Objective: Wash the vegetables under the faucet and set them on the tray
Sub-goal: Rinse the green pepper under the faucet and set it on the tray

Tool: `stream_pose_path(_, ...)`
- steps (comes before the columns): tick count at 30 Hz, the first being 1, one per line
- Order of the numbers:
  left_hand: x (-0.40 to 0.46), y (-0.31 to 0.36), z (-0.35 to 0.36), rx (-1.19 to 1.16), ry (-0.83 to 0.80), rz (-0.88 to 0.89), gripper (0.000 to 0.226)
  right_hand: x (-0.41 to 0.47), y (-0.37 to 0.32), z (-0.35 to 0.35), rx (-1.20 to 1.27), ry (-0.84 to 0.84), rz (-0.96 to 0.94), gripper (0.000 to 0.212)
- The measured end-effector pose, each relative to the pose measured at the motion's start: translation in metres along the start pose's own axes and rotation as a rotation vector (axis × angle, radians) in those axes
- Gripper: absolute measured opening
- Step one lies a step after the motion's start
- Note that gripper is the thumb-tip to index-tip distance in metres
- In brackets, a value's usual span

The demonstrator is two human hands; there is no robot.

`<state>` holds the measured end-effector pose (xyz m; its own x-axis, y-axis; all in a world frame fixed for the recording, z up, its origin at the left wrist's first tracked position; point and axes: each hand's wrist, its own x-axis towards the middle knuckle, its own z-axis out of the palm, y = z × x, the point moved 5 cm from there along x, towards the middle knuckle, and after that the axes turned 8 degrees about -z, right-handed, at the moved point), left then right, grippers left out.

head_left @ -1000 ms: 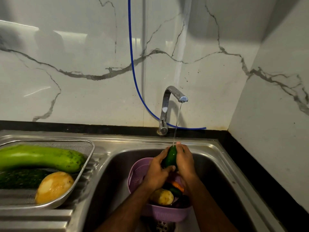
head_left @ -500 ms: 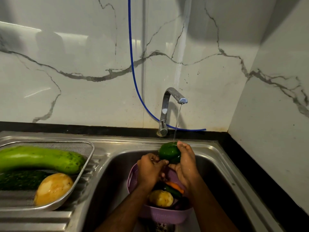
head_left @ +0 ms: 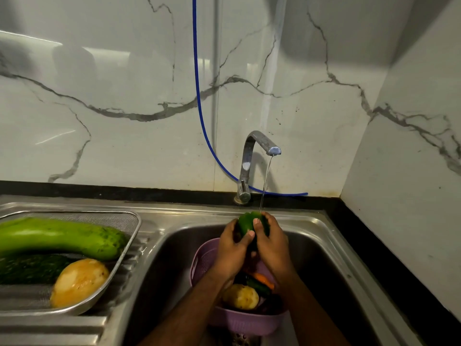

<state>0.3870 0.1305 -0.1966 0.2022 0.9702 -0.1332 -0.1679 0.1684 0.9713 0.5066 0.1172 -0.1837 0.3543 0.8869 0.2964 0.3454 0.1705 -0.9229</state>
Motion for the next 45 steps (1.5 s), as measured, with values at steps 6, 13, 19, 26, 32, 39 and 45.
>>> stream_pose_path(6,-0.01,0.008,0.001,0.197,-0.123,0.157,0.055,0.001,0.002,0.001,0.063,0.097,0.134,0.038)
stream_pose_path(13,-0.006,0.003,-0.009,0.156,-0.108,0.168,0.069,-0.004,0.01,0.014,0.421,-0.031,0.347,0.018)
stream_pose_path(19,-0.012,0.011,-0.002,0.085,-0.163,0.196,0.067,0.001,0.009,0.013,0.394,0.055,0.276,0.012)
stream_pose_path(26,-0.01,0.01,0.004,0.165,-0.097,0.233,0.057,0.003,0.016,0.007,0.517,0.097,0.395,0.01)
stream_pose_path(32,-0.011,0.01,-0.001,0.102,-0.107,0.189,0.057,-0.009,0.002,0.01,0.716,-0.023,0.521,0.024)
stream_pose_path(39,-0.008,0.008,-0.005,0.087,-0.15,0.185,0.057,-0.006,0.004,0.012,0.638,-0.001,0.448,0.024)
stream_pose_path(45,-0.007,0.009,-0.005,0.064,-0.138,0.145,0.054,-0.009,-0.004,0.011,0.676,-0.001,0.527,0.018)
